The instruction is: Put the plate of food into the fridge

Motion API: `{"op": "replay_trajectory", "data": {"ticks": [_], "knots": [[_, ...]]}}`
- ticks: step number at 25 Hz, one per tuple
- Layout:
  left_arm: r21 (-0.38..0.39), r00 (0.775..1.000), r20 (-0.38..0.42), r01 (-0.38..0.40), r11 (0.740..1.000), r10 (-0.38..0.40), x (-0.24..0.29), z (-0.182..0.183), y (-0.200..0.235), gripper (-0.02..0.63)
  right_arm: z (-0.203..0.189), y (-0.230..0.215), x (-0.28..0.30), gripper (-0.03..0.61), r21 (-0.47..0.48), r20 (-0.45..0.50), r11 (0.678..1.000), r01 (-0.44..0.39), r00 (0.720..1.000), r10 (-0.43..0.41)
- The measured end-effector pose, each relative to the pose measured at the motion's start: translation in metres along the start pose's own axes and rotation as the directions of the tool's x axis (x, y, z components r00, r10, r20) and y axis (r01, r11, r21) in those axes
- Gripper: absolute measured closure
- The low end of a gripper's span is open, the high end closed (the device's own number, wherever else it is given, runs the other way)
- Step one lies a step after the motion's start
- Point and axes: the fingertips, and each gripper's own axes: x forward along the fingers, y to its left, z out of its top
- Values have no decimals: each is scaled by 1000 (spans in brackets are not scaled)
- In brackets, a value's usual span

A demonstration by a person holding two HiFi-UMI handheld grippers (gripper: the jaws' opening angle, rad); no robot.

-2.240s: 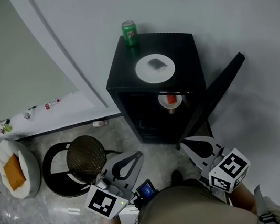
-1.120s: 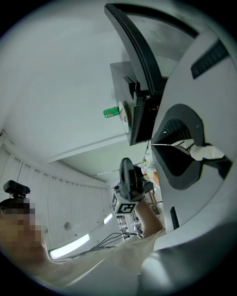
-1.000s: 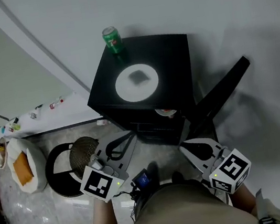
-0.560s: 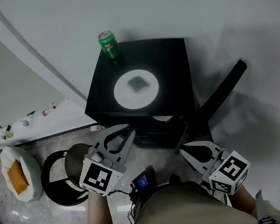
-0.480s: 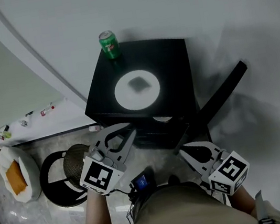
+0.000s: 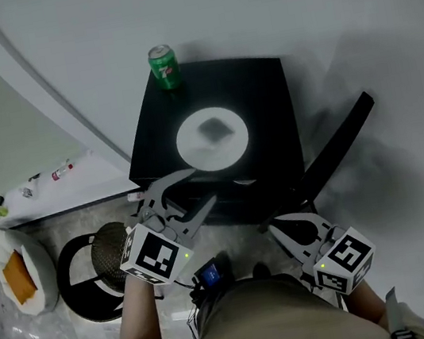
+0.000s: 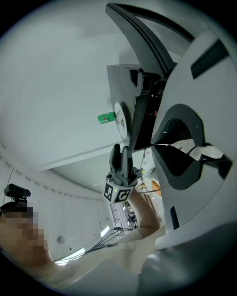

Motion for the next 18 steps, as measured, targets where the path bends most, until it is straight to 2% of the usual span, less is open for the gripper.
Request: {"op": "replay_trajectory", "data": {"ticks": [5,10,18], "knots": [[108,993,-100,69,992,-58,19,-17,1,394,-2,5,7,557,2,-14,1000,8,1000,-8],[224,980,-186,112,968,-71,34,-27,5,387,-3,5,9,557,8,-17,1000,26,1000,-26],[298,957,-271,183,937,-101,51,-39,2,387,-7,0,4,557,25,-28,997,67,997,-67]]}}
